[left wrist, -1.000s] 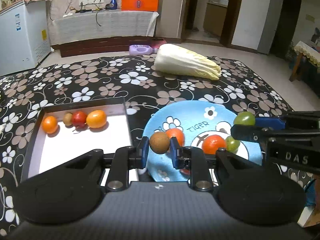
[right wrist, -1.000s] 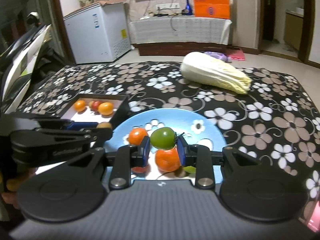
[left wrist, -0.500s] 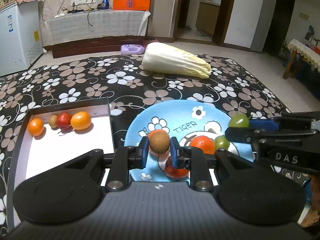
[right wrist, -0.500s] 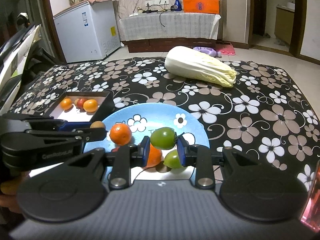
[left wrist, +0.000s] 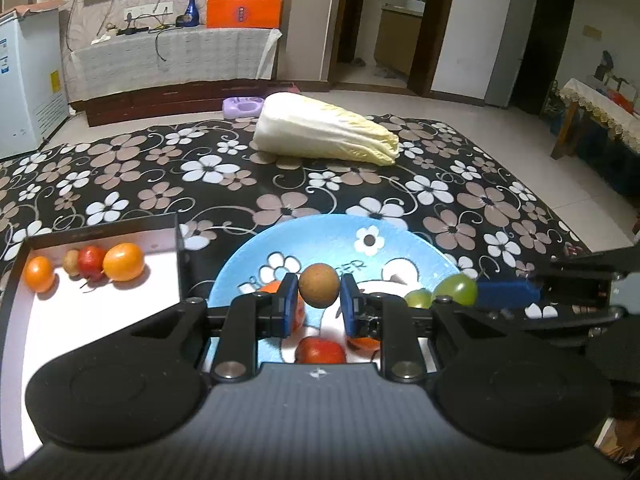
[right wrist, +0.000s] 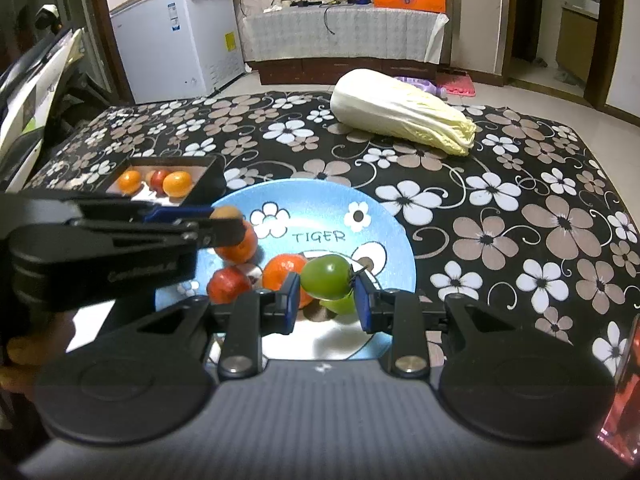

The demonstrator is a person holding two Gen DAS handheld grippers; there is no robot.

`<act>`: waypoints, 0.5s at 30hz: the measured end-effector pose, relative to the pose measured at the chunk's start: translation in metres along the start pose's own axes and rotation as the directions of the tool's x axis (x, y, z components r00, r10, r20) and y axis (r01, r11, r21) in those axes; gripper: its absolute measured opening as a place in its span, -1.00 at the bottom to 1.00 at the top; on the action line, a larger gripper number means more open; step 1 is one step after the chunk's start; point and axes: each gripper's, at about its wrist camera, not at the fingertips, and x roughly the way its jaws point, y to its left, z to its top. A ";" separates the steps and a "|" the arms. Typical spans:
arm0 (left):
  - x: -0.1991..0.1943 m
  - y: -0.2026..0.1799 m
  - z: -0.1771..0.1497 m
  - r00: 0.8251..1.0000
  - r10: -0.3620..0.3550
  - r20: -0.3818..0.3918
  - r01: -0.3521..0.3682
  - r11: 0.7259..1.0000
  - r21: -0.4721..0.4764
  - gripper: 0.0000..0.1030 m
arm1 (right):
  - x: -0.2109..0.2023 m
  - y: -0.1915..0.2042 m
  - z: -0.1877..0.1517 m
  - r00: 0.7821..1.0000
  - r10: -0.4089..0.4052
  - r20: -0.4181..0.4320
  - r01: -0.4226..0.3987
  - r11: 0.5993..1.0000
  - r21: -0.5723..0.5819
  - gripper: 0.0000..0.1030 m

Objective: Organize fruits
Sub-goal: 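Lower the green grape beside the green tomato and open the right tool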

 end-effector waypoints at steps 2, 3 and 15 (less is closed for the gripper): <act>0.003 -0.002 0.002 1.000 -0.005 0.003 0.005 1.000 0.004 -0.48 | 0.001 0.000 -0.002 1.000 0.001 -0.009 -0.002 1.000 -0.007 -0.37; 0.005 -0.003 0.002 1.000 -0.007 0.003 0.007 1.000 0.004 -0.48 | 0.001 0.000 -0.002 1.000 0.002 -0.012 -0.002 1.000 -0.011 -0.37; 0.025 -0.016 0.005 1.000 -0.026 -0.007 0.026 1.000 0.007 -0.48 | 0.002 0.001 -0.007 0.999 0.015 -0.042 -0.016 0.999 -0.035 -0.37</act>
